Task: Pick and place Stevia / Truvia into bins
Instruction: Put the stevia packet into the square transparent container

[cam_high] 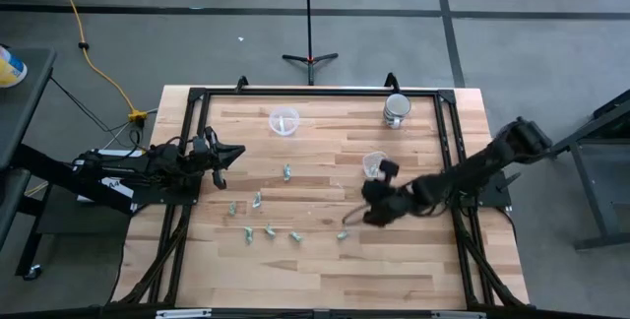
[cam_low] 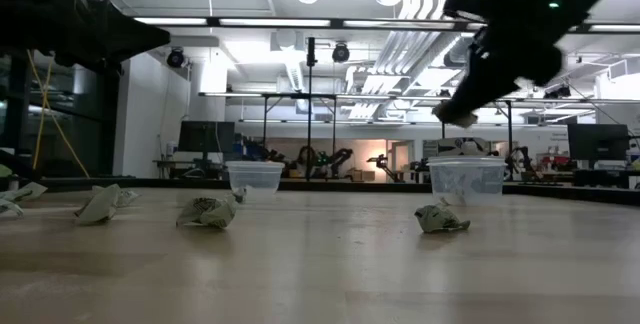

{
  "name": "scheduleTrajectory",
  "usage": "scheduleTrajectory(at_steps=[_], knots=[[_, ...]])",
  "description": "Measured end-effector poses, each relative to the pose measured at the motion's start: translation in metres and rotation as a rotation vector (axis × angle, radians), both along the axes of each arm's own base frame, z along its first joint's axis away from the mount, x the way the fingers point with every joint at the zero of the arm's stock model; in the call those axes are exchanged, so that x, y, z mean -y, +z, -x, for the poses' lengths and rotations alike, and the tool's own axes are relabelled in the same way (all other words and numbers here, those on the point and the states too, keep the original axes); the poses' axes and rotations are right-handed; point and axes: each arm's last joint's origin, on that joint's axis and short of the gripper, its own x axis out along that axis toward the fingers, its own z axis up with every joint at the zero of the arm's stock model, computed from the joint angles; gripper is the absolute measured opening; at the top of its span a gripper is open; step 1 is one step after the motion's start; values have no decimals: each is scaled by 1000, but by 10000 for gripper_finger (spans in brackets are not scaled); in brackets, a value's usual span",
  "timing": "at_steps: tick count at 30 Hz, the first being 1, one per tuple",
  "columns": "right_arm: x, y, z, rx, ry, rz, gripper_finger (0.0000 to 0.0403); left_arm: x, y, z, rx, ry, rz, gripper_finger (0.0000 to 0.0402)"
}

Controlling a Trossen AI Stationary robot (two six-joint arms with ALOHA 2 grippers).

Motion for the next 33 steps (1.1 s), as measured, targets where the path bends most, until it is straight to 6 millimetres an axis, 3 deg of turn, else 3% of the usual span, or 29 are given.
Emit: scheduleTrajectory(at_steps=[6,10,15,19,22,27,30,33], knots=[[51,6,5,-108,-148,-61,3,0,0,0,-1,0,0,56],[74,3,8,-170,-211,-125,15,0,0,0,-3,0,0,56],[86,2,8,-208,-200,-185,42,0,-1,0,-7,0,0,56],[87,2,6,-213,-153,-160,87,0,-1,0,-14,0,-1,56],[79,7,-6,-108,-33,-215,126,0,-1,0,-13,0,-1,56],[37,23,-36,158,494,-309,165,0,-1,0,-13,-1,-1,56],[7,11,-42,133,696,-243,169,0,-1,0,-13,-1,-1,56],[-13,-12,-42,37,765,-212,169,0,-1,0,-14,-1,-1,56]])
